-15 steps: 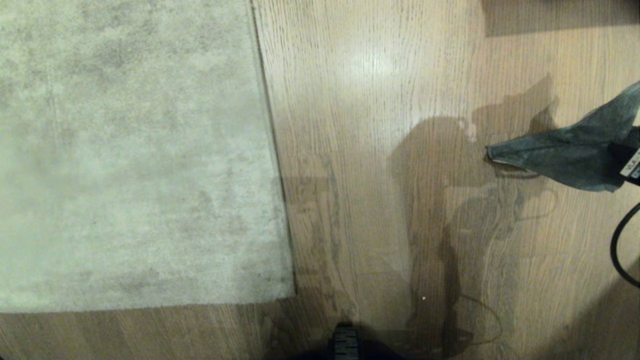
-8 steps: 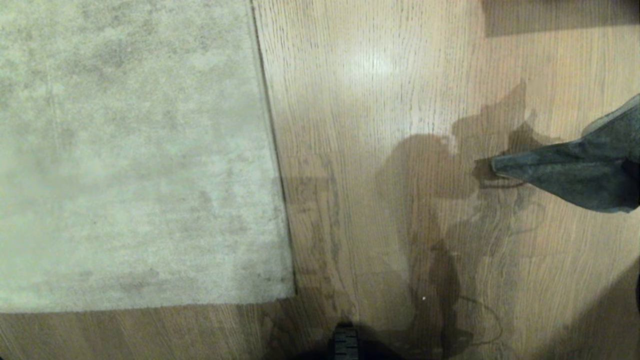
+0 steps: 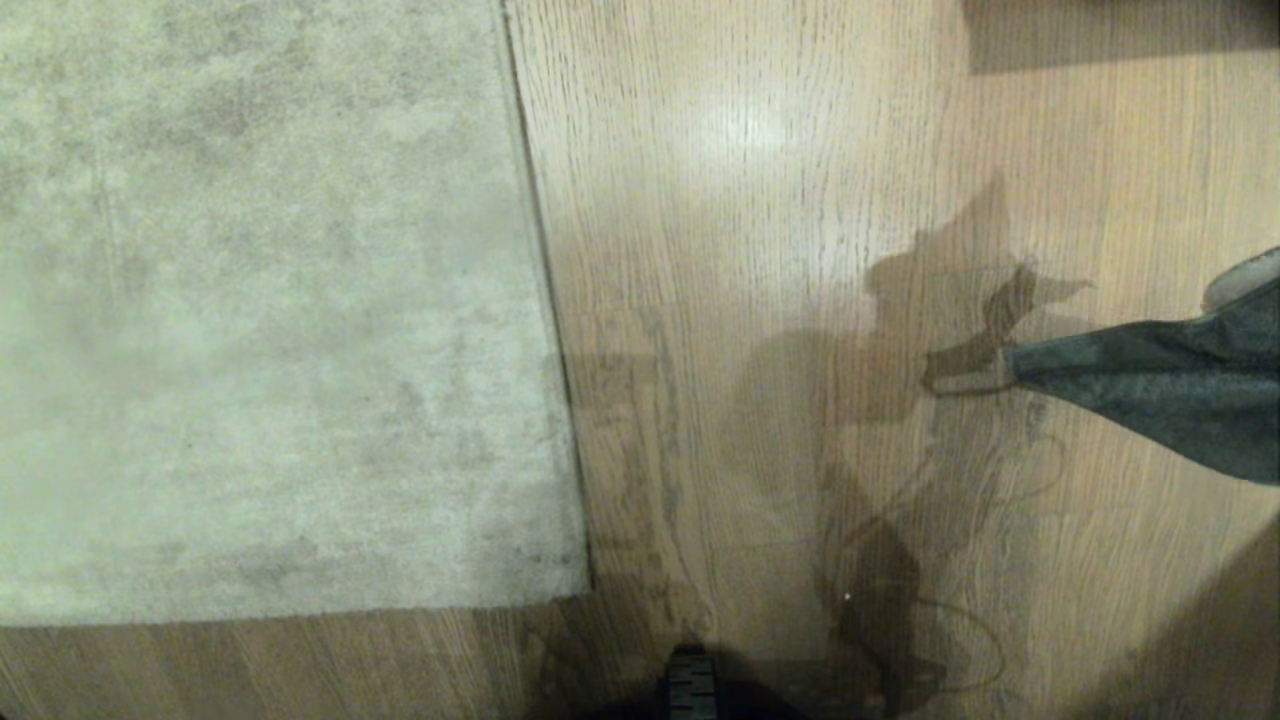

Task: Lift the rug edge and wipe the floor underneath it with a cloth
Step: Lift up the carpet

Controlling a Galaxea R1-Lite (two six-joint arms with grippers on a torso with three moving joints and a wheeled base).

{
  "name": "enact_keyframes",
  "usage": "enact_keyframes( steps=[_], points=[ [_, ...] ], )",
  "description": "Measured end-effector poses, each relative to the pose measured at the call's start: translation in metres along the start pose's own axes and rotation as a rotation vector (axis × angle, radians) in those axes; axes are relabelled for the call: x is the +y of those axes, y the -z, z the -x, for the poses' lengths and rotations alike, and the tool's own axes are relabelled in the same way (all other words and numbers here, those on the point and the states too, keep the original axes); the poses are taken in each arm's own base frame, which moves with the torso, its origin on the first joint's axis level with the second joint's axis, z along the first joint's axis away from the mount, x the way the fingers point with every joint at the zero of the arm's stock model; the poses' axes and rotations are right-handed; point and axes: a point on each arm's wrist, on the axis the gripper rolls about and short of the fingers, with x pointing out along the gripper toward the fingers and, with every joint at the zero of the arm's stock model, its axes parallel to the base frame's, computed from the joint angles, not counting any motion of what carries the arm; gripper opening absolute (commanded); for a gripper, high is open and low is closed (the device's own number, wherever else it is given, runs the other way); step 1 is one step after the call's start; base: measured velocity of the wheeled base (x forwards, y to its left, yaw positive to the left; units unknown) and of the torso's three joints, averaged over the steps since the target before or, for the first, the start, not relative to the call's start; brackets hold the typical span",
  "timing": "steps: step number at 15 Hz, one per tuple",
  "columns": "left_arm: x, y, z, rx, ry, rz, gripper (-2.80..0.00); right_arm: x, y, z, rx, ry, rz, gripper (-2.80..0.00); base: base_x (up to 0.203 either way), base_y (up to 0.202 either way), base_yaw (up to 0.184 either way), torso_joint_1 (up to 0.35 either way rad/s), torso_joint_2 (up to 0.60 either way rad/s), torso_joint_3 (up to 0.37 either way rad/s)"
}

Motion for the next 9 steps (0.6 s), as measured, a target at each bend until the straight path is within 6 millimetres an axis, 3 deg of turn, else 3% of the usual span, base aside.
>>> enact_keyframes(
  steps=[9],
  points=[
    [0.0, 0.0, 0.0, 0.0, -0.001, 0.0, -2.8, 0.008, 0.039, 0.053, -0.017, -0.171, 0.058, -2.8, 0.0, 0.0, 0.0, 0.0, 0.0, 0.0]
  ],
)
